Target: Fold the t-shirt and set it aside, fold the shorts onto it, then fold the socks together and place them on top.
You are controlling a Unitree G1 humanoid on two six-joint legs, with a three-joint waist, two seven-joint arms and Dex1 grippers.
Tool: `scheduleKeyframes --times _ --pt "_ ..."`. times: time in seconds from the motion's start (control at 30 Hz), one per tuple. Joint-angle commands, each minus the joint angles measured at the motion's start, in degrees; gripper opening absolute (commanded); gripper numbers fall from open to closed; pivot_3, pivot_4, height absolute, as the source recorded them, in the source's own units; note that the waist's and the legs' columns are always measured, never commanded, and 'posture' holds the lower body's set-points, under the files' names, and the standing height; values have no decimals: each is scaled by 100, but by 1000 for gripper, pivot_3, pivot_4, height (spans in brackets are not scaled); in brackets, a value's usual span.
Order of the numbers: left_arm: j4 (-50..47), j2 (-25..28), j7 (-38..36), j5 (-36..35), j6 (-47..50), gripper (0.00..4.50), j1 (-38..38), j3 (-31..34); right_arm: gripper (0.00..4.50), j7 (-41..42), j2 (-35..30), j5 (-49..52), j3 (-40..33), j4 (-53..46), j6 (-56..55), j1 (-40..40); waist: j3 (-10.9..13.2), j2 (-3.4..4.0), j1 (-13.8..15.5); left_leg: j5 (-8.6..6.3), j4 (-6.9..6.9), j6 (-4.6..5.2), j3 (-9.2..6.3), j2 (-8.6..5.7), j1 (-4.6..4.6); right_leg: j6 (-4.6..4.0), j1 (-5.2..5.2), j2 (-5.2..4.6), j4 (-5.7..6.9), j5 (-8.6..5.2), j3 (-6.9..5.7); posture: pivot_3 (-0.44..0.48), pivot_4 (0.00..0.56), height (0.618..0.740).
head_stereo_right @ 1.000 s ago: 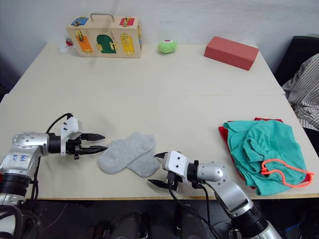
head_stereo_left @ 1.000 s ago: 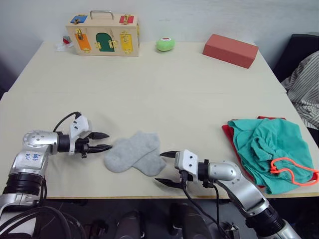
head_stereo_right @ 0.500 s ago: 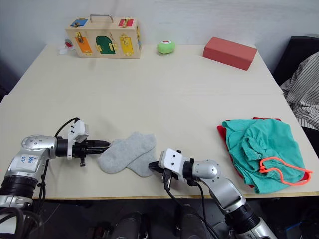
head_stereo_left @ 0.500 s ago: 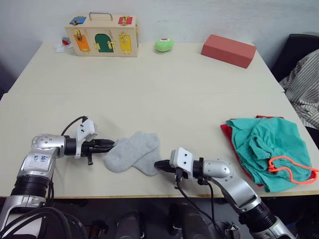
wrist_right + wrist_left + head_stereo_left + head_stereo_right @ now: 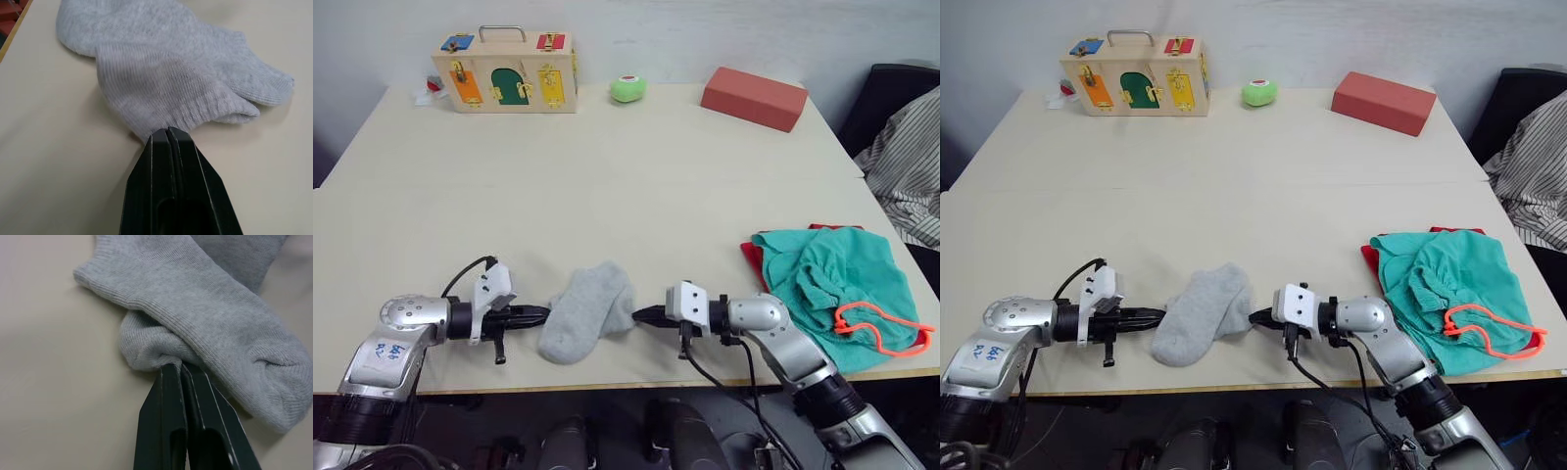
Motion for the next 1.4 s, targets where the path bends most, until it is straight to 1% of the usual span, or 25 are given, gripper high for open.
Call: scheduleKeyframes --times 0.03,0.07,0.2,0.23,0.3,0.47,0.5,0.53,0.63,0.67,0.7,0.73,0.77,0.8,0.83,0.9,0.93,1.0,1.03,1.1,1.23,1.4 --pt "-192 -23 219 -63 -57 19 106 224 0 122 -48 212 -216 -5 142 0 0 0 0 0 -1 0 0 0 0 0 0 0 -1 0 0 0 150 740" --pt "-175 -13 253 -19 -120 19 144 232 0 217 -102 363 -255 -112 403 28 0 0 0 0 -2 0 0 0 0 0 0 -1 -1 0 0 0 150 740" --pt "-109 -8 286 -46 -280 19 233 289 0 367 -295 410 -400 -235 278 117 0 0 4 -1 -7 1 0 0 0 0 0 -3 -5 0 0 0 150 740" --pt "-101 -13 270 -82 -301 19 250 306 0 401 -314 532 -475 -279 430 137 0 1 4 -1 -7 1 0 -1 0 0 0 -3 -6 0 0 0 150 740" --pt "-116 -10 228 -167 -317 0 321 375 355 425 -328 594 -577 -272 385 155 0 1 2 -1 -9 1 0 0 0 0 0 -3 -6 0 -1 0 150 740" --pt "-248 -8 238 -529 -37 0 521 655 1916 757 -493 996 -777 -448 792 187 1 2 -6 -1 -16 -1 1 3 3 -3 -2 -1 -6 -2 -1 0 150 740" --pt "-287 -6 215 -611 4 461 562 709 2367 840 -522 1108 -809 -508 900 203 2 3 -4 -1 -16 -1 1 3 3 -4 -2 -1 -6 -2 -1 0 150 740" --pt "-364 0 214 -733 114 665 629 797 2701 903 -547 1220 -864 -585 1014 205 2 3 -3 -1 -17 -1 0 3 3 -4 -2 -1 -7 -2 -1 0 150 740" --pt "-485 -15 286 -883 172 1602 733 985 3780 920 -537 1475 -992 -734 1313 148 2 3 0 -2 -16 -1 0 3 3 -3 -1 -2 -8 -2 -1 0 150 740" --pt "-497 -48 282 -1075 166 1941 754 1238 4157 880 -516 1838 -1064 -860 1890 -13 2 3 -4 -2 -16 -1 0 3 3 -4 -1 -2 -8 -2 0 0 150 740" --pt "-472 -35 240 -1424 337 2245 823 1629 4475 826 -488 2335 -1110 -982 2737 -343 3 4 -15 -2 -16 -1 0 3 3 -4 -2 -2 -8 -2 0 0 150 740" --pt "-458 -23 207 -1681 480 2245 876 1907 4475 778 -473 2689 -1143 -1074 3359 -581 5 4 -48 -2 -16 -1 -1 4 3 -4 -2 -3 -6 -1 2 0 150 740" --pt "-436 46 298 -1976 920 2245 951 2177 4475 589 -442 2855 -1107 -1038 4070 -930 6 4 -64 -2 -15 -2 1 9 2 -8 -5 -2 -3 1 6 0 150 740" --pt "-436 151 400 -2113 1319 2245 1058 2334 4475 425 -428 2786 -981 -931 4504 -1249 6 5 -101 0 -15 -4 0 11 3 -11 -6 -2 -2 2 4 0 150 740" --pt "-555 359 544 -2082 1794 2245 1266 2352 4475 227 -392 2709 -869 -711 4984 -1567 6 6 -108 1 -15 -8 -1 16 9 -19 -7 0 5 -2 4 0 150 740" --pt "-905 695 770 -2106 2538 2245 1631 2332 4475 -39 -293 2447 -639 -269 5480 -2091 6 5 -133 3 -22 -18 -11 16 11 -37 -10 0 14 -12 -4 0 150 740" --pt "-1042 752 863 -2246 2824 2245 1701 2356 4475 -74 -235 2406 -602 -116 5572 -2241 6 8 -131 2 -23 -24 -11 16 11 -43 -12 0 17 -16 -4 0 150 740" --pt "-1542 796 1098 -2875 3763 2587 1877 2552 4500 -89 14 2182 -356 489 5652 -2735 6 6 -99 2 -31 -27 -20 15 4 -49 -14 -1 12 -20 -12 0 150 740" --pt "-1766 804 1202 -3137 4149 2587 1943 2619 4500 -130 201 2132 -320 842 5756 -2981 7 7 -94 1 -30 -29 -20 16 1 -49 -16 0 9 -20 -12 0 150 740" --pt "-1989 726 1510 -3417 4647 2587 1945 2699 4500 -156 477 1998 -259 1396 5786 -3309 7 7 -106 1 -26 -29 -19 15 -7 -49 -18 -1 9 -19 -11 0 150 740" --pt "-2327 466 2065 -3480 4966 2587 2027 2560 4500 -70 910 1339 117 2498 5068 -3773 6 7 -145 4 -26 -33 -18 14 -3 -48 -18 1 15 -19 -10 0 150 740" --pt "-2669 -18 2884 -3705 5582 2587 1886 2445 4500 68 1457 1096 45 3293 4847 -4210 6 7 -175 5 -26 -36 -17 15 -4 -48 -18 4 16 -19 -8 0 150 740"
